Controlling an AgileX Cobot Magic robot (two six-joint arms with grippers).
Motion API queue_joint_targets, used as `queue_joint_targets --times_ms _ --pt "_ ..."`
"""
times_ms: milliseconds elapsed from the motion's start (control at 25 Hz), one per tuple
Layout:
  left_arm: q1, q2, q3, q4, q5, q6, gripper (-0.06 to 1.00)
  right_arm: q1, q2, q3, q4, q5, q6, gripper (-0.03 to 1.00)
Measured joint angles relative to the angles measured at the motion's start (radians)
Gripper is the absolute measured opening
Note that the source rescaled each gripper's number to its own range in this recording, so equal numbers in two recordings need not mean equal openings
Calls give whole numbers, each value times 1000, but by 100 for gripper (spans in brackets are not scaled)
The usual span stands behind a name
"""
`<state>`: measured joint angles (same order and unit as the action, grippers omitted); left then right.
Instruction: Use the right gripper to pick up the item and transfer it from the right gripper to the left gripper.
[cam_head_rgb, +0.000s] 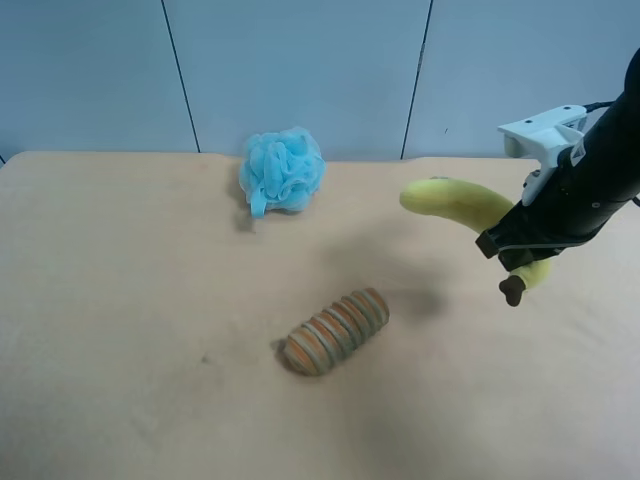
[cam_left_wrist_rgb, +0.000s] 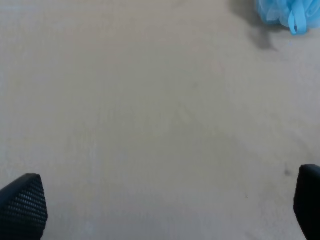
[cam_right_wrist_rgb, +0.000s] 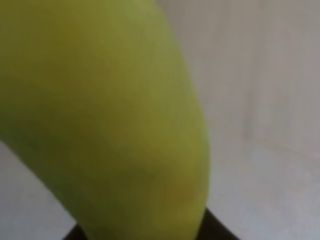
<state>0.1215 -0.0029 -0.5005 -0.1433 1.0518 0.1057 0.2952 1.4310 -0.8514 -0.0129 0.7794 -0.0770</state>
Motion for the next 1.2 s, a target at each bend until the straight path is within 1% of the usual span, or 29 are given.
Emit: queue_joint_targets --times_ms 80,200,400,480,560,680,760,840,920,960,1080,1200 --pt "0 0 0 0 0 0 100 48 -12 0 0 12 -20 0" --pt "0 22 0 0 1 0 100 130 -14 -27 0 62 -57 0" --pt "0 147 -1 -24 4 0 100 288 -14 -134 -25 105 -90 0" --pt "-3 192 -5 -63 4 1 100 348 -14 -167 -55 112 -108 0" --pt "-13 227 -9 -131 1 1 100 405 -14 -197 -69 119 -121 0" --pt "-23 271 -10 -210 2 1 100 454 -14 -230 -72 130 -157 0" --pt "-28 289 -10 -264 1 23 100 470 -14 -246 -72 135 -167 0" --pt "-41 294 -17 -314 2 91 100 485 -14 -252 -73 136 -179 0" --pt "-63 303 -45 -342 10 160 100 502 -14 -254 -71 144 -195 0" --pt "-75 311 -60 -345 14 190 100 514 -14 -254 -70 147 -203 0" --pt "-124 361 -125 -333 32 228 97 551 -12 -254 -57 157 -209 0" --pt "-194 427 -186 -292 49 243 96 573 -11 -254 -51 158 -209 0"
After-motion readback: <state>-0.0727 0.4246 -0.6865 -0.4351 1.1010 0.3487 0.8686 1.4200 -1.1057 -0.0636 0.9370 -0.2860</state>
